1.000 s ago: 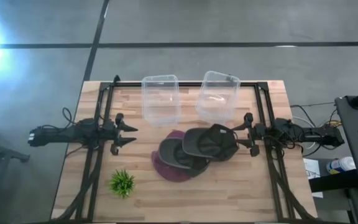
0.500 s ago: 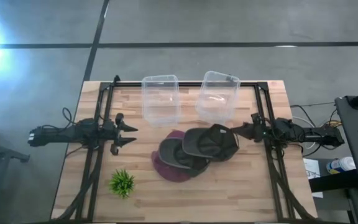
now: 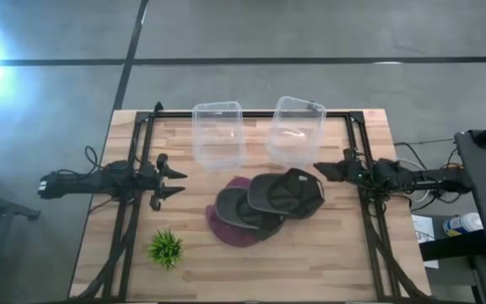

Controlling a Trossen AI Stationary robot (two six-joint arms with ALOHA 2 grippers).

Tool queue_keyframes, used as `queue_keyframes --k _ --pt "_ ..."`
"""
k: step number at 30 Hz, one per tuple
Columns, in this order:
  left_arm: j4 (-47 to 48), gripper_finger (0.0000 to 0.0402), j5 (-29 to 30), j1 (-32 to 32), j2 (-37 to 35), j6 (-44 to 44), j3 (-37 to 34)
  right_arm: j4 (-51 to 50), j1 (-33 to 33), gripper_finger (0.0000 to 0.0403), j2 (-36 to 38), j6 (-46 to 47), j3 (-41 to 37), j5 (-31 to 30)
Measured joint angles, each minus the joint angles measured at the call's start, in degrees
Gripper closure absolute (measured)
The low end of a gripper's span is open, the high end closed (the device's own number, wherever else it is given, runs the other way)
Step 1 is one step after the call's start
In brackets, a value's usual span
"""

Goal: Pick & Place hat
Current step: Put the right black cap into the right transparent bin

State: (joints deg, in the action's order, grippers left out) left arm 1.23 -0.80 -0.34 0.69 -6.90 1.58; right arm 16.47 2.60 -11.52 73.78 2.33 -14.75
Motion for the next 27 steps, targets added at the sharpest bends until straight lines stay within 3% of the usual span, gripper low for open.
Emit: queue_keyframes --k 6,10,14,27 --pt "0.0 0.0207 0.0 0.0 0.0 0.0 0.0 -4.9 7.2 0.0172 -22.8 -2.7 14.3 0.2" --pt "0.0 0.0207 0.0 0.0 0.0 0.0 0.0 -26.9 11.6 0.0172 -37.7 -10.1 28.3 1.5" --pt "0.0 0.0207 0.0 0.0 0.0 0.0 0.0 -50.7 13.8 0.0179 -51.0 -9.8 41.7 3.2" --pt "0.1 0.0207 0.0 0.0 0.0 0.0 0.0 -67.7 16.6 0.0188 -79.2 -36.8 67.4 4.4"
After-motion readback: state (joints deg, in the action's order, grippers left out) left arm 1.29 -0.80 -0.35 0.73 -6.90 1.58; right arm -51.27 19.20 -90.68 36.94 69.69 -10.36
